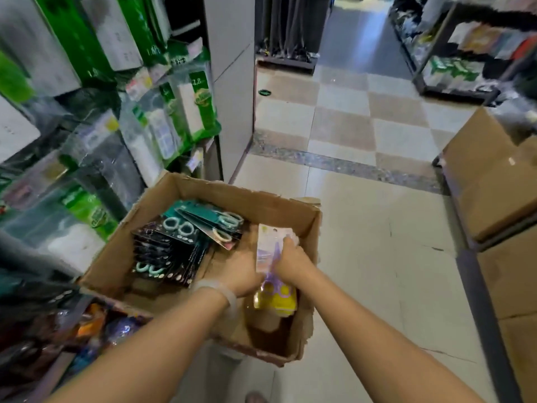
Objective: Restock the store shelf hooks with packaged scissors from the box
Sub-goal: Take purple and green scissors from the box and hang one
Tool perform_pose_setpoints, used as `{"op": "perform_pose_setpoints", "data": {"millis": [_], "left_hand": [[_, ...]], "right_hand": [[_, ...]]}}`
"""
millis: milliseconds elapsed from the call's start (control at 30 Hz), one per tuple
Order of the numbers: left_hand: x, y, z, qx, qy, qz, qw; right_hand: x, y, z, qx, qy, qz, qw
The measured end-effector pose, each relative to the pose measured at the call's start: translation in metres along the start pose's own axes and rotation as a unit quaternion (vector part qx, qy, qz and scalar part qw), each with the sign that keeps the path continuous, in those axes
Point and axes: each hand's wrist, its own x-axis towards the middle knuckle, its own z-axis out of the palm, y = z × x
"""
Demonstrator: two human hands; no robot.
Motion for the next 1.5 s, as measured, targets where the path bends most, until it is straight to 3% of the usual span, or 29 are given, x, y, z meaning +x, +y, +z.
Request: {"op": "perform_pose_setpoints", "data": {"millis": [233, 433, 633, 800, 1000, 1200, 1367, 1500], "left_hand": [[0.046, -0.012, 0.013, -0.12, 0.035, -0.116, 0.985], [0.053, -0.034, 0.006, -0.245, 0.037, -0.196, 0.949], [0.035, -0.068, -0.004, -0.323, 0.034, -0.237, 0.915], [0.021, -0.076, -0.012, -0.316, 0.07, -0.243, 0.914], [0.005, -0.081, -0.019, -0.34, 0.106, -0.224, 0.907], [-0.014, -0.075, -0.03, -0.476, 0.171, -0.226, 0.833], [-0.024, -0.076, -0.031, -0.561, 0.194, -0.232, 0.771], [-0.033, -0.072, -0.035, -0.567, 0.228, -0.222, 0.76]], "right_hand": [[0.029, 0.005, 0.0, 0.017, 0.002, 0.022, 1.0], [0.037, 0.004, -0.004, -0.006, 0.001, 0.033, 0.999], [0.033, -0.001, 0.01, -0.021, 0.003, 0.072, 0.997], [0.04, -0.002, 0.013, 0.029, 0.014, 0.13, 0.991], [0.043, -0.005, 0.015, -0.051, 0.014, 0.114, 0.992], [0.049, -0.003, 0.01, 0.002, 0.017, 0.128, 0.992], [0.048, -0.003, 0.009, -0.027, -0.004, 0.12, 0.992], [0.049, 0.002, 0.012, 0.009, 0.027, 0.1, 0.995]]}}
